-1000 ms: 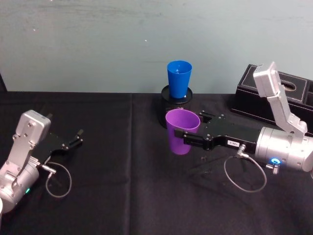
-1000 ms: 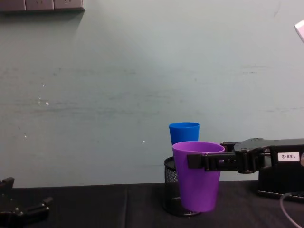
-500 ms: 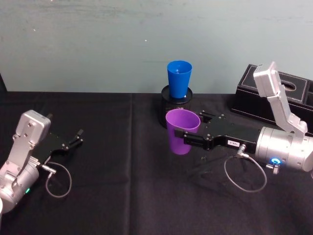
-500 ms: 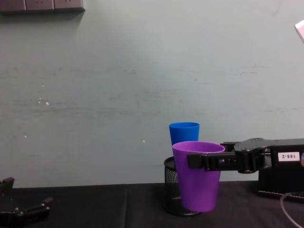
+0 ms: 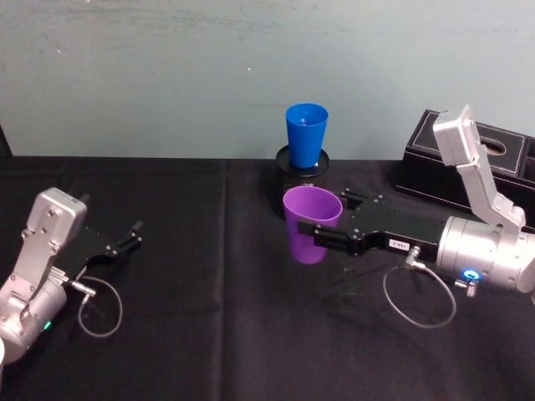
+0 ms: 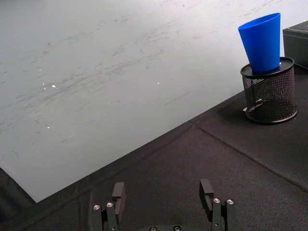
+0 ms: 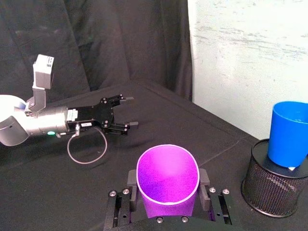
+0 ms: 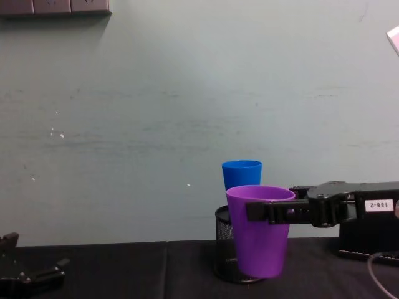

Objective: Pick up one cup with a gripper and tap it against the other cup.

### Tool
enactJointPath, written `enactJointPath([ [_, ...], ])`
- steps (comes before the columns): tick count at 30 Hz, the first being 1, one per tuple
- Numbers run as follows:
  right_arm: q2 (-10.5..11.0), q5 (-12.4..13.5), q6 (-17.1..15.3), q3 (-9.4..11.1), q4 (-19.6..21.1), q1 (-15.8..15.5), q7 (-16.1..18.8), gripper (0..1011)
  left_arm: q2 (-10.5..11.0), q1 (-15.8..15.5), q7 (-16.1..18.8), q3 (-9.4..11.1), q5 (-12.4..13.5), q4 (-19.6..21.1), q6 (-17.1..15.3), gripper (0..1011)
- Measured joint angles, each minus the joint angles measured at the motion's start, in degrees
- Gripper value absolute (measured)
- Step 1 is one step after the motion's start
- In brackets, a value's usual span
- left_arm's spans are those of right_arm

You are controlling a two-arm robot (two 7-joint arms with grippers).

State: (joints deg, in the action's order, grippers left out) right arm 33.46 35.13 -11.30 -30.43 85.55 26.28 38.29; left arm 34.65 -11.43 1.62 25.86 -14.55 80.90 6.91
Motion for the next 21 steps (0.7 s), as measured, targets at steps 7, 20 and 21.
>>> enactJointPath([
  [7, -1.16, -0.73, 2.38, -1.35, -2.2, 1.34, -0.28, 731, 0.0, 0.0, 0.0, 0.0, 0.0, 0.0, 0.0, 1011],
  [20, -2.77, -3.47, 7.64, -2.96, -8.01, 0.54, 0.08, 731, 0.0, 0.0, 0.0, 0.0, 0.0, 0.0, 0.0, 1011],
  [21, -2.95, -3.7, 8.32, -2.98, -8.72, 0.42, 0.35, 731, 0.0, 0.0, 0.0, 0.0, 0.0, 0.0, 0.0, 1011],
])
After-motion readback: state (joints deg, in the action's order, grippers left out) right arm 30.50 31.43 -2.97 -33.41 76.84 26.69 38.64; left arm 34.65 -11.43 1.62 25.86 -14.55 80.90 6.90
